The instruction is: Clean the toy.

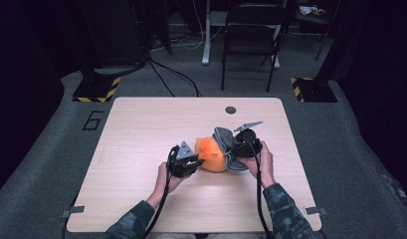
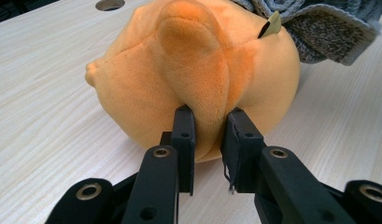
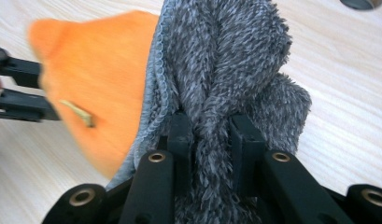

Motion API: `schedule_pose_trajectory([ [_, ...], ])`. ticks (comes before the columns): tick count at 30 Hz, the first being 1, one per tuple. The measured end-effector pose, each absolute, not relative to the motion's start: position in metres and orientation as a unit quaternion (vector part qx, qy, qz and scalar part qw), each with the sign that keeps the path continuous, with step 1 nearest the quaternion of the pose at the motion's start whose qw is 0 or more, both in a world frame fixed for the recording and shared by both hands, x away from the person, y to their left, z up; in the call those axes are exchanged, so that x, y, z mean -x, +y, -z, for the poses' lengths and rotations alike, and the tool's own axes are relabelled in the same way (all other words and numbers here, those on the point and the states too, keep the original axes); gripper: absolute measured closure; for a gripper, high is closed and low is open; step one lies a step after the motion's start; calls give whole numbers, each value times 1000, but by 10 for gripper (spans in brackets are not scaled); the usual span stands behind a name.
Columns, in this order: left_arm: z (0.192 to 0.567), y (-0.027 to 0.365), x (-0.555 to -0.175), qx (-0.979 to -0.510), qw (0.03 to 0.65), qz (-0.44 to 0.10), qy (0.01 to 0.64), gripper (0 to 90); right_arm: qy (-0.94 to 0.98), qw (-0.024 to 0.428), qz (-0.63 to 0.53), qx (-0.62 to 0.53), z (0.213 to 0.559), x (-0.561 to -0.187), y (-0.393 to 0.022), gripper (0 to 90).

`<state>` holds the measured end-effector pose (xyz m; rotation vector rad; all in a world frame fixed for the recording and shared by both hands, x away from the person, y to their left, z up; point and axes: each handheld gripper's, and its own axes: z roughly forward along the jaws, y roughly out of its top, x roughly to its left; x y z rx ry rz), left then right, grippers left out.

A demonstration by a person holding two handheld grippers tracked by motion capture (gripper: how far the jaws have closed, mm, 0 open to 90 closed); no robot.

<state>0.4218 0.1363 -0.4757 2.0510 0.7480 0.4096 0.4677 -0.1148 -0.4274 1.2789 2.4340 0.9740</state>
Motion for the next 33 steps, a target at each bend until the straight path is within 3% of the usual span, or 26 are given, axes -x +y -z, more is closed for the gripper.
schedule_pose_trajectory([
  [14, 476, 137, -423, -826, 445, -165, 304, 754, 820, 122, -293, -476, 450, -481, -135, 737],
  [23, 476, 137, -422, -825, 448, -165, 302, 754, 814, 135, -346, -445, 413, -468, -129, 737],
  [33, 475, 135, -421, -825, 449, -167, 299, 753, 843, 137, -367, -368, 397, -444, -84, 735],
])
